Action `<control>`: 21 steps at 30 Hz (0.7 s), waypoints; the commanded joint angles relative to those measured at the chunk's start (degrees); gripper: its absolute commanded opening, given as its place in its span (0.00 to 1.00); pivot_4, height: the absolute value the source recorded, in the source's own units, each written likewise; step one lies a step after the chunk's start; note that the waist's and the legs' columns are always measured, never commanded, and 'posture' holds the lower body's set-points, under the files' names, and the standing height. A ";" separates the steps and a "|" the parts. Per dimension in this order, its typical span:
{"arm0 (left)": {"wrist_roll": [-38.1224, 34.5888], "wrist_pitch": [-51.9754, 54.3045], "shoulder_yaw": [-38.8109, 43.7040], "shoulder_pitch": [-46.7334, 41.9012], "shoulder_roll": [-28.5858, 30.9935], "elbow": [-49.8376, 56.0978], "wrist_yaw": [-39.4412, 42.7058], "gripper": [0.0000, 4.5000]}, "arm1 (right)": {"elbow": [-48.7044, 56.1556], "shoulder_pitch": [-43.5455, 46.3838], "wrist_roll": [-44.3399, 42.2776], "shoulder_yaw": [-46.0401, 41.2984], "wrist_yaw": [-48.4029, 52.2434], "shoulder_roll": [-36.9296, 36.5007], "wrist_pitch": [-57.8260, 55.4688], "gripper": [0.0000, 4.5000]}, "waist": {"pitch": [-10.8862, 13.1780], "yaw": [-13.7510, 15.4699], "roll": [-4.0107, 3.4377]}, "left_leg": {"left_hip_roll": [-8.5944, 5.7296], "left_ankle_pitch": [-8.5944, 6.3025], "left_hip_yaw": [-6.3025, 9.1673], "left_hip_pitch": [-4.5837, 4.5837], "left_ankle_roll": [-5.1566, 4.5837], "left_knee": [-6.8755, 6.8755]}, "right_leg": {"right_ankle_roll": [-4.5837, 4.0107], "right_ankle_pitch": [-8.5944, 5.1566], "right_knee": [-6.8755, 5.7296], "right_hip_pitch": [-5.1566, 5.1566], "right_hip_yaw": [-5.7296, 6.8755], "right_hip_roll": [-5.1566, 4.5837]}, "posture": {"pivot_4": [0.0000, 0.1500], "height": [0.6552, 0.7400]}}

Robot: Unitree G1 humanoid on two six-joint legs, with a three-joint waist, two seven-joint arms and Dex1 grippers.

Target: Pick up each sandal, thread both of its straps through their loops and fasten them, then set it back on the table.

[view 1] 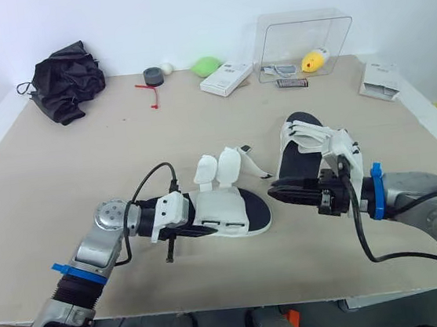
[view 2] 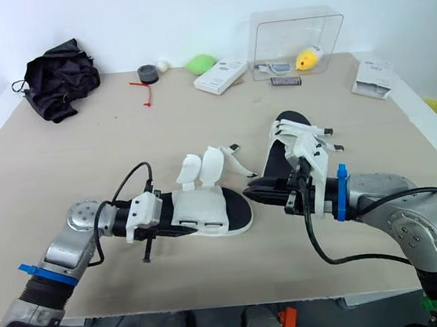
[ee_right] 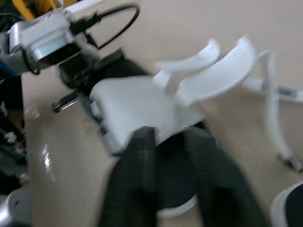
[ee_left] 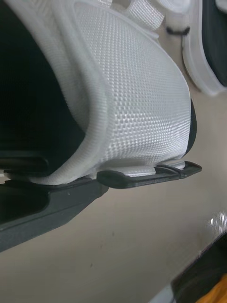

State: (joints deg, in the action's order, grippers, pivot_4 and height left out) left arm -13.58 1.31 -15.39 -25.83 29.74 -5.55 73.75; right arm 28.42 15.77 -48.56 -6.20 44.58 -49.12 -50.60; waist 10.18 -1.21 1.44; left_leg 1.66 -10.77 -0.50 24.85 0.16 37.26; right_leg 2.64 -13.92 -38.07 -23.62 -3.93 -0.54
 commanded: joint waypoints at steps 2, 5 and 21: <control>-1.15 6.80 -0.69 2.39 -0.78 4.23 -2.52 0.00 | -1.91 0.53 4.55 3.72 5.52 -1.84 3.79 0.00 | 0.00 -0.03 0.00 | 0.00 0.00 -0.05 -0.29 0.00 0.05 | -0.28 -0.16 0.01 0.29 -0.04 -0.05 | 1.00 1.00; -3.14 11.70 -0.18 2.94 -0.44 7.00 -2.60 0.00 | -5.66 3.62 6.77 7.15 9.70 -1.33 5.52 0.00 | 0.00 -0.07 0.00 | 0.00 0.02 -0.11 -0.35 -0.03 0.06 | -0.28 -0.15 0.01 0.28 -0.13 -0.13 | 1.00 1.00; -1.41 10.61 -0.41 3.23 0.52 5.85 -2.49 0.00 | -21.22 15.60 20.98 21.65 21.99 4.02 13.10 0.00 | 0.00 -0.28 0.00 | -0.01 -0.02 -0.26 -0.38 -0.06 -0.22 | -0.05 -0.09 0.01 0.20 -0.16 0.00 | 1.00 1.00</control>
State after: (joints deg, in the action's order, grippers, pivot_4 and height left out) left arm -15.49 11.63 -15.05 -23.30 30.17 1.03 71.32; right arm 7.35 30.07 -28.28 15.63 65.42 -45.49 -38.77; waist 10.18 -1.50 1.44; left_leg 1.66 -10.79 -0.78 24.47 0.10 37.05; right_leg 2.58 -14.00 -38.06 -23.42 -4.09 -0.54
